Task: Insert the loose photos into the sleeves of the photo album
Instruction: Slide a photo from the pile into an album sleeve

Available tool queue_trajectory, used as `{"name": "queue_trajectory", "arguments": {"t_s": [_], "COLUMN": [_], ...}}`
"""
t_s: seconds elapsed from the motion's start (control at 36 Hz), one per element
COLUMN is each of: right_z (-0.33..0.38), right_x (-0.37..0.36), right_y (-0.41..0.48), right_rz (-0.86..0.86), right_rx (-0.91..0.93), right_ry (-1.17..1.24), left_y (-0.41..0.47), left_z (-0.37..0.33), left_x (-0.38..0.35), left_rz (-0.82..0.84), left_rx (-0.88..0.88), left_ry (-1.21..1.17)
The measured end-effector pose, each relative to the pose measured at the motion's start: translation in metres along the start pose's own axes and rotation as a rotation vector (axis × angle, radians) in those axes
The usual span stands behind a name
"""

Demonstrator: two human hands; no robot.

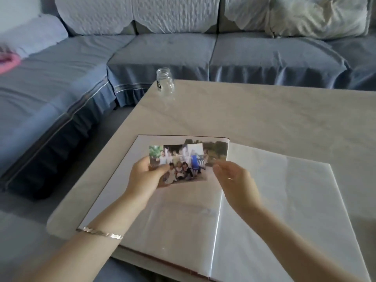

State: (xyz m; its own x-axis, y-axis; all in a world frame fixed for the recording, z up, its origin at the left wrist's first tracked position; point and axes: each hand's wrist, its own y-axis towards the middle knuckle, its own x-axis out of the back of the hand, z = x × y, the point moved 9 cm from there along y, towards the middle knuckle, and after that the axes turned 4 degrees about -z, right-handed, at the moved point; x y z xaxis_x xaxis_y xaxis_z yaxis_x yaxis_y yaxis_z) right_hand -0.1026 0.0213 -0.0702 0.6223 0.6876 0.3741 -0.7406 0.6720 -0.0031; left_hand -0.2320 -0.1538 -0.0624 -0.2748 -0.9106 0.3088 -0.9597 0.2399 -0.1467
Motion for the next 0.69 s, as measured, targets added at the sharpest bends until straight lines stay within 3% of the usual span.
{"name": "queue_trajectory", "arguments": {"t_s": [0.08, 0.17, 0.47, 0.58, 0.69], "right_z": [-0.004, -0.012, -0.020, -0.021, -0.022], "right_x": [-0.011, -0.021, -0.025, -0.025, -0.024], "right_y": [-0.009, -0.014, -0.013, -0.013, -0.012], "right_rz": [0.113, 0.232, 0.237, 0.236, 0.239], "right_rx": [0.156, 0.220, 0.252, 0.252, 0.245], "right_ry": [-0.369, -0.563, -0.600, -0.585, -0.575], "left_y": [0.015, 0.027, 0.031, 0.033, 0.032], "left_z": [0.007, 0.021, 0.041, 0.043, 0.057], "left_x": [0.037, 0.065, 0.090, 0.079, 0.054], "left_rz": [-0.145, -0.234, -0.283, -0.189, 0.062], "left_rx": [-0.092, -0.098, -0.125, -0.060, 0.075], "left_ry": [0.154, 0.262, 0.321, 0.277, 0.332]}}
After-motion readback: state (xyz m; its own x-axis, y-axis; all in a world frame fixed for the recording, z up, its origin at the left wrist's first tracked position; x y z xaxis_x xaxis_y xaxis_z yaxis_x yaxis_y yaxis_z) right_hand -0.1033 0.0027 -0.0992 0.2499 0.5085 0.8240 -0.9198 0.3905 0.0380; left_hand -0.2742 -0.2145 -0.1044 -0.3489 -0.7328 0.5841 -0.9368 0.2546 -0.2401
